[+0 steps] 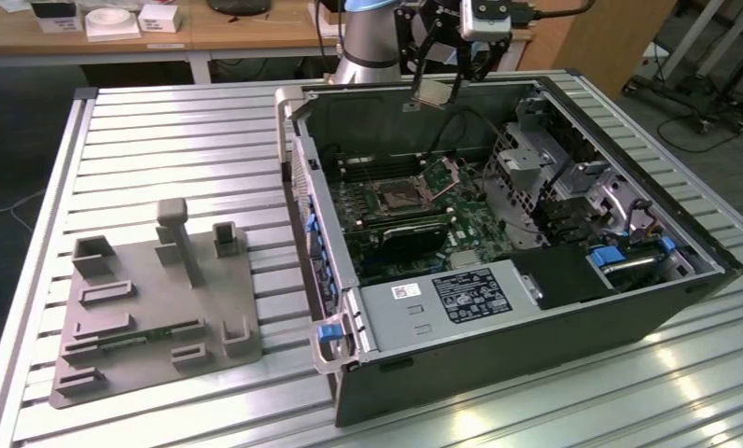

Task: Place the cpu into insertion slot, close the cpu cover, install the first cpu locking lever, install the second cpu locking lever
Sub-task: 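Place the cpu into insertion slot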

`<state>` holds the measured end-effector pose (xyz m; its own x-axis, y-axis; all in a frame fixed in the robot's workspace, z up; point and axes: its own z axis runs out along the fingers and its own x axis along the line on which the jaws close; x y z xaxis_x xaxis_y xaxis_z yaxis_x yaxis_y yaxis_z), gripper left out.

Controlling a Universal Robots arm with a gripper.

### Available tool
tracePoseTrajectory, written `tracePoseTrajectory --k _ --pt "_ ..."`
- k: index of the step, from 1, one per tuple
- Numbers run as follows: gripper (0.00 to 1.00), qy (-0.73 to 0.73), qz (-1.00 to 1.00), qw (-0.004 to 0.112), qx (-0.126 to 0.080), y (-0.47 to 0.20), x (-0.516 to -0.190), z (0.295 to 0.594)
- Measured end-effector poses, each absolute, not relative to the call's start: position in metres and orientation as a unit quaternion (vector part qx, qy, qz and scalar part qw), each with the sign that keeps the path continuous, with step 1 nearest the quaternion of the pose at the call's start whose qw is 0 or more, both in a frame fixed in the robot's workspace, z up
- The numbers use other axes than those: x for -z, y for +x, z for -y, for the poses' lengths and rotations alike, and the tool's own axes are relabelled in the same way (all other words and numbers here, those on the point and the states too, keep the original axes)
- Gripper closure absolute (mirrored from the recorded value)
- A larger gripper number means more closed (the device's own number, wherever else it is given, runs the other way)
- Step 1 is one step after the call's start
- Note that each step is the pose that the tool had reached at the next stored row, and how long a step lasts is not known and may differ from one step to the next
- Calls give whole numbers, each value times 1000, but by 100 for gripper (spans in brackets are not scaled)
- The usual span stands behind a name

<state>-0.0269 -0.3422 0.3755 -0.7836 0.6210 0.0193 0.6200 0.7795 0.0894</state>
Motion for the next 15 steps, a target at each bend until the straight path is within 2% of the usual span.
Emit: tracePoseTrajectory --k 15 --pt "46 373 -927 8 -45 -28 -375 342"
